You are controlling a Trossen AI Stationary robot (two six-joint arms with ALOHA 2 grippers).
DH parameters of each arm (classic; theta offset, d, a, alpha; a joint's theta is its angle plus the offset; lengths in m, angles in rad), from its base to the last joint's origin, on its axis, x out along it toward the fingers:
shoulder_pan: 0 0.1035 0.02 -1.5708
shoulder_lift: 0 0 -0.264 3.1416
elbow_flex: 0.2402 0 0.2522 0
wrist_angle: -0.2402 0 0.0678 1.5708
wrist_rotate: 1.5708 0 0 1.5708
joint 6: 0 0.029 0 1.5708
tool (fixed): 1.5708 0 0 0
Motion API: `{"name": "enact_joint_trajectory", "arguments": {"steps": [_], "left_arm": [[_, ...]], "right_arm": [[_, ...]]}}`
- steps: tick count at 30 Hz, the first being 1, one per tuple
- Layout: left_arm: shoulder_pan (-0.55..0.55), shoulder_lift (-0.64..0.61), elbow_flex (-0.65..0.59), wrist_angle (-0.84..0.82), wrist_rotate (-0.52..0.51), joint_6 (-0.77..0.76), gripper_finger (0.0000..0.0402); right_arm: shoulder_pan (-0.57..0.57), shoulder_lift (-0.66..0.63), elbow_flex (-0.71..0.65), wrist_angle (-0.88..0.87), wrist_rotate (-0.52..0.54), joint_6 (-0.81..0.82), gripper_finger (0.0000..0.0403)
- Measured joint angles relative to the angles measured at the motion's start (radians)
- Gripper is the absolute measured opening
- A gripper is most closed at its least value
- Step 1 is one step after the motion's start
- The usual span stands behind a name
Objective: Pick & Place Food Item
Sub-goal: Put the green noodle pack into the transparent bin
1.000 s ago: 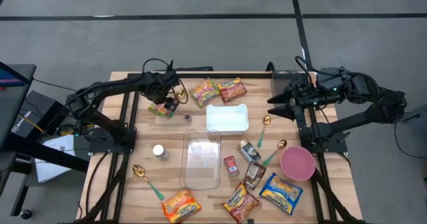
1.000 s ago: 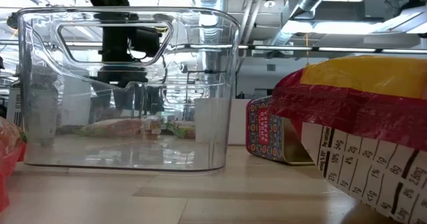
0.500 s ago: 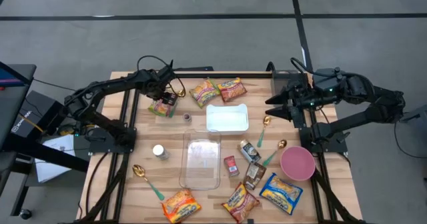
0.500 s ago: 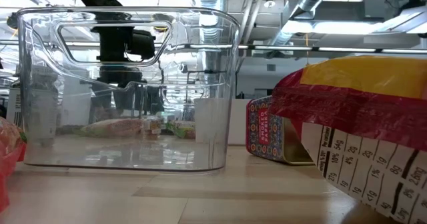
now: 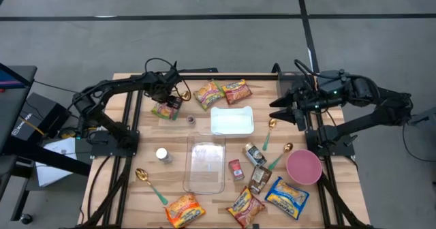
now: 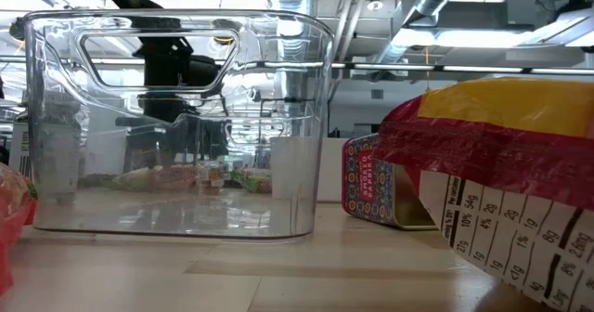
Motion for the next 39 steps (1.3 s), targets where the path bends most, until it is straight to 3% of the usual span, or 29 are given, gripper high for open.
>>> {"name": "enact_joint_trajectory", "arguments": {"steps": [15,27,39], "left_arm": [[0.000,-0.015,-0.069,0.054,0.037,-0.004,0.0181],[0.000,-0.017,-0.072,0.073,0.035,-0.012,0.0107],[-0.001,-0.018,-0.073,0.078,0.038,-0.011,0.0082]], "right_arm": [[0.000,0.000,0.000,0.000,0.000,0.000,0.0240],[0.000,0.000,0.000,0.000,0.000,0.000,0.0240],[0.000,0.000,0.001,0.000,0.000,0.000,0.0240]]}}
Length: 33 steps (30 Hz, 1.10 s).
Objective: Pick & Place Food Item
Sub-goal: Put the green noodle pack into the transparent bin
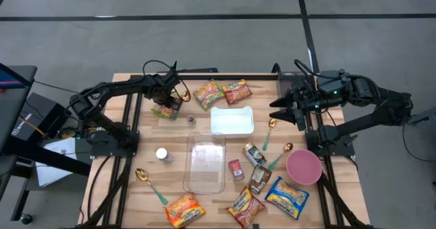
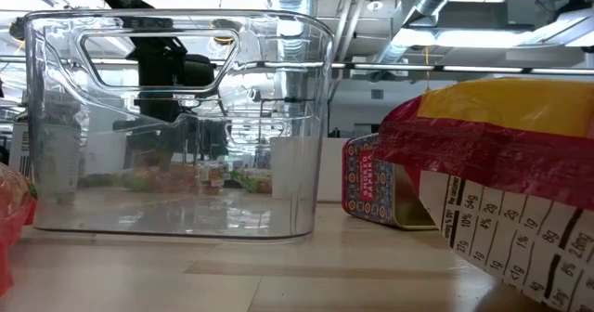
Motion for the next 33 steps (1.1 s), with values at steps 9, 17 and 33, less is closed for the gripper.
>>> {"name": "enact_joint_trajectory", "arguments": {"steps": [9,17,33], "left_arm": [[0.000,-0.077,-0.006,0.000,0.015,0.007,0.0042],[0.000,-0.130,-0.004,0.000,0.042,0.010,0.0005],[-0.076,-0.148,-0.002,-0.014,0.059,0.064,0.0000]], "right_arm": [[0.000,0.000,0.000,0.000,0.000,-0.004,0.0240],[0.000,0.000,0.000,0.000,0.000,-0.020,0.0240],[0.000,0.000,0.000,0.000,0.000,-0.027,0.0240]]}}
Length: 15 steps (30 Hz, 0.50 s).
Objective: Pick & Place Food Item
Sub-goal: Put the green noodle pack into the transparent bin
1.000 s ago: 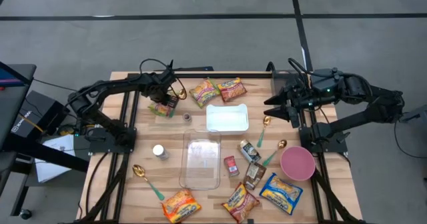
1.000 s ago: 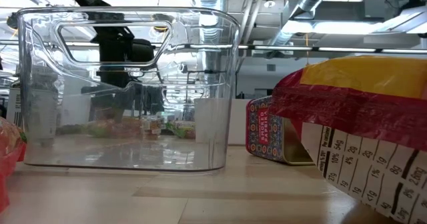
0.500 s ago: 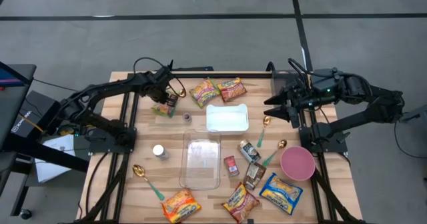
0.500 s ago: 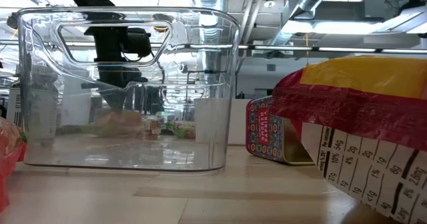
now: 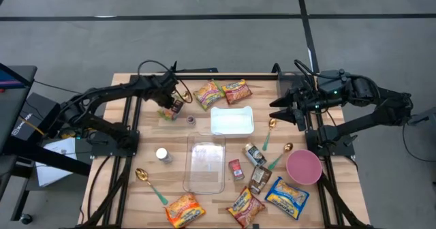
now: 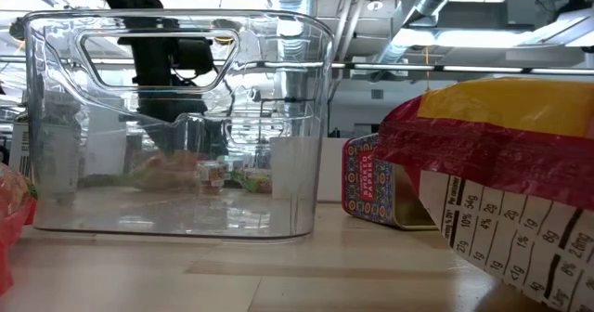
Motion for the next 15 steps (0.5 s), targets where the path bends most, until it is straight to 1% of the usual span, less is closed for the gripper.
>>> {"name": "enact_joint_trajectory", "arguments": {"steps": [7,15], "left_arm": [[-0.062,-0.021,0.001,-0.051,0.000,0.030,0.0000],[-0.111,-0.131,0.002,-0.060,0.000,0.048,0.0000]], "right_arm": [[0.000,0.000,0.000,0.005,0.000,-0.003,0.0240],[-0.001,0.000,0.000,0.051,0.000,-0.029,0.0240]]}}
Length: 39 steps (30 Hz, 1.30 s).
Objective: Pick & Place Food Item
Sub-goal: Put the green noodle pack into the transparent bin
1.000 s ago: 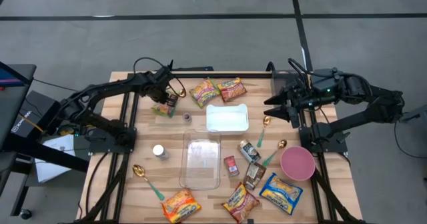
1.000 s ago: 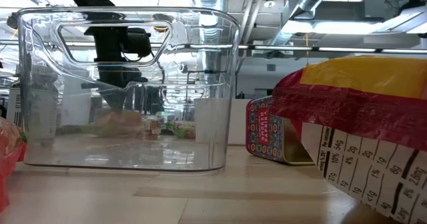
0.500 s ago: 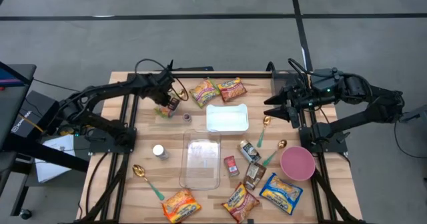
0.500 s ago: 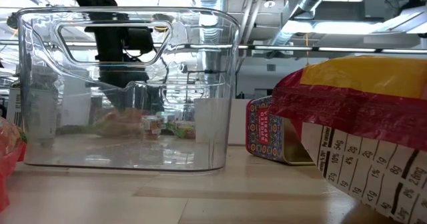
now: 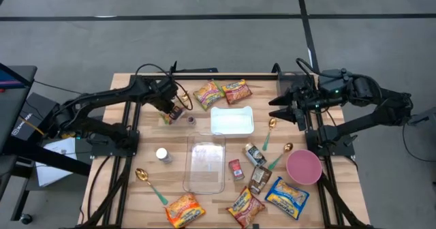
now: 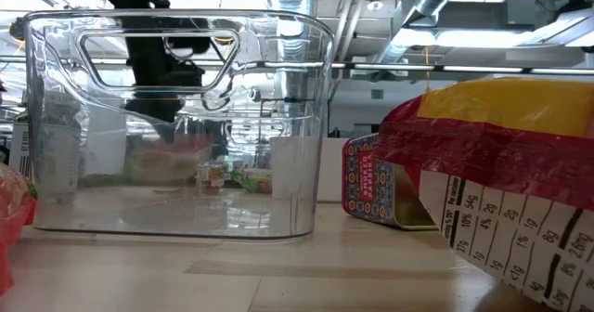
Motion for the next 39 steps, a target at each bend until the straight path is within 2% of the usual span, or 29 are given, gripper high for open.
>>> {"name": "enact_joint_trajectory", "arguments": {"steps": [10,14,21,28,39], "left_arm": [[-0.093,-0.146,0.000,-0.004,0.073,0.008,0.0000],[-0.164,-0.192,0.001,0.003,0.130,0.028,0.0000],[-0.305,-0.224,0.076,0.000,0.127,0.030,0.0000],[-0.440,-0.154,0.237,0.001,0.077,0.059,0.0000],[-0.613,0.087,0.514,-0.129,0.038,0.116,0.0000]], "right_arm": [[-0.042,0.000,0.000,0.017,0.000,0.000,0.0240],[-0.059,0.000,0.000,0.017,0.000,0.001,0.0240],[-0.072,0.000,0.000,0.026,0.000,0.003,0.0240],[-0.072,-0.001,0.000,0.056,0.000,0.003,0.0240],[-0.072,-0.002,0.000,0.056,0.000,0.003,0.0240]]}}
